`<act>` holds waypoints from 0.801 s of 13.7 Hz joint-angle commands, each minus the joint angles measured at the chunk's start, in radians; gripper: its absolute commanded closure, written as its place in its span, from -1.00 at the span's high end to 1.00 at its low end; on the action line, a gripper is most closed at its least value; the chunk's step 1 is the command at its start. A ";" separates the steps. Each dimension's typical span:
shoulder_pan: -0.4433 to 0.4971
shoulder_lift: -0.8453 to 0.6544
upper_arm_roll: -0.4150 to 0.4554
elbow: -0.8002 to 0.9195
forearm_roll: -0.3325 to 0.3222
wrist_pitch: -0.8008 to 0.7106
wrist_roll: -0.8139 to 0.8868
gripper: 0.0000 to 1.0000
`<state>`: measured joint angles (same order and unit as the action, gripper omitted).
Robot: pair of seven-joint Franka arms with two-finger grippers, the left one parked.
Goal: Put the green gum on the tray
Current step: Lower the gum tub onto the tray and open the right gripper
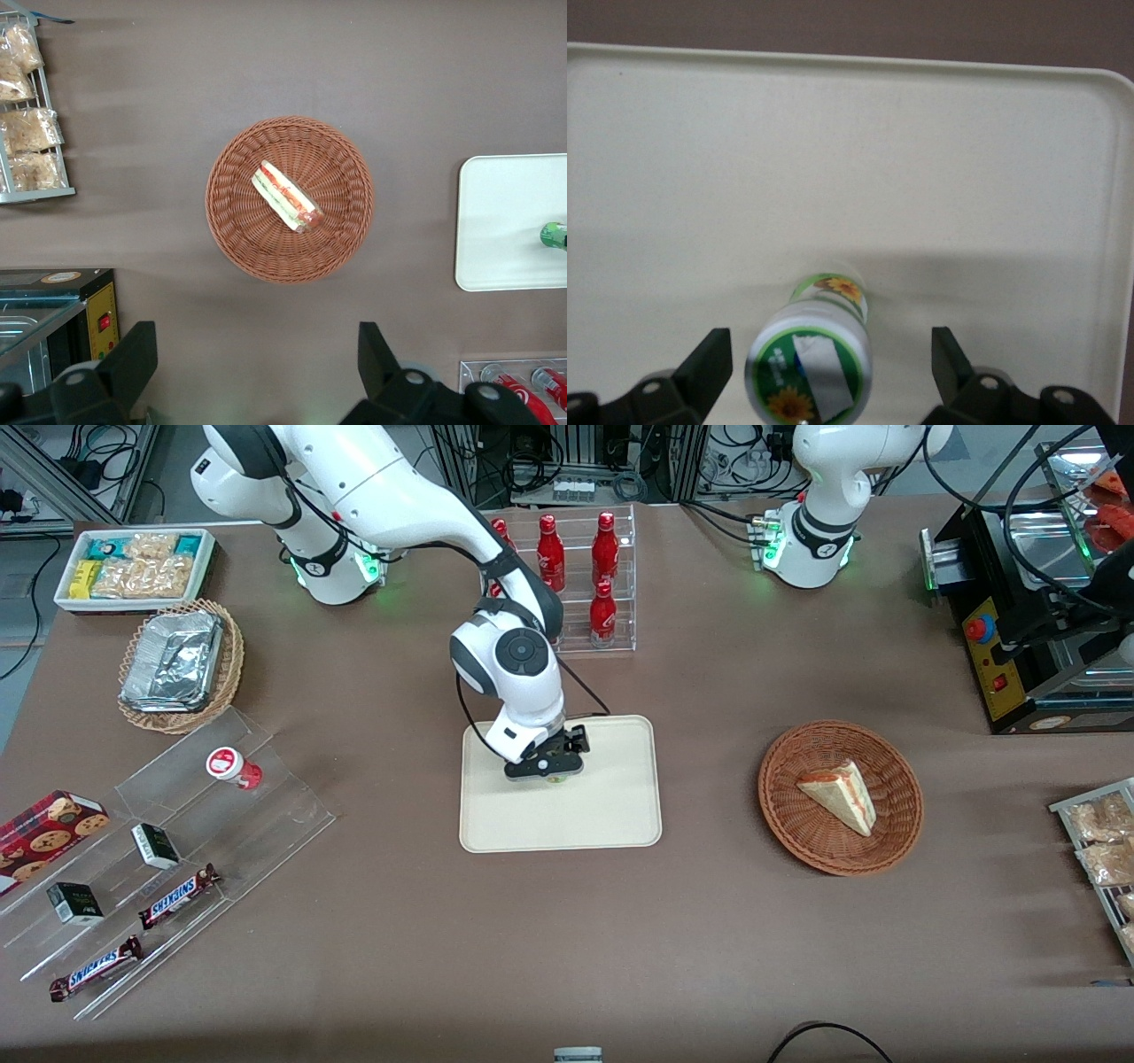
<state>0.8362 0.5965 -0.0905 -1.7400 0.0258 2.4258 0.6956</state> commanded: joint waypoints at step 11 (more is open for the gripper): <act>-0.184 -0.455 0.006 -0.099 0.002 -0.462 -0.217 1.00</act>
<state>0.7056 0.2628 -0.0934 -1.7718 0.0259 2.0355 0.5294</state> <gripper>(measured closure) 0.000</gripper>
